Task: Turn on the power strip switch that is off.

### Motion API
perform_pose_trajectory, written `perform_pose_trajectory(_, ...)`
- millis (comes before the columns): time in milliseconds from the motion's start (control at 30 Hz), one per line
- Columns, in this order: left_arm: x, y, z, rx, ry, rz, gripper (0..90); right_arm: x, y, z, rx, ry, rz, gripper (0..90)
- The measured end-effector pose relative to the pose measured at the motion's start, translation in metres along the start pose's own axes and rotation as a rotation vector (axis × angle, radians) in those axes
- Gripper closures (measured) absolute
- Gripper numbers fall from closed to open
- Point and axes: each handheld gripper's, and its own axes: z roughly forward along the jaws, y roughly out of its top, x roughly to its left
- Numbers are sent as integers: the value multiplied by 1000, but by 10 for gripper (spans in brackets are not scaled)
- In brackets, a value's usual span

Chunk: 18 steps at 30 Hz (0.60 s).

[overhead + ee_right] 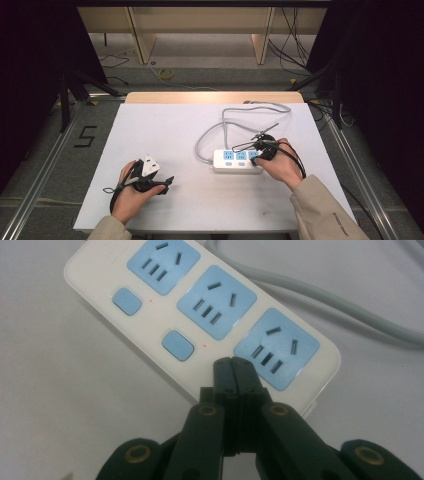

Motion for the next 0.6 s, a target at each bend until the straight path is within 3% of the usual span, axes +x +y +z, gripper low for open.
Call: perform_pose_trajectory(600, 0, 0, 0, -1, 1, 1, 214, 1, 1, 1, 24, -8, -4, 900)
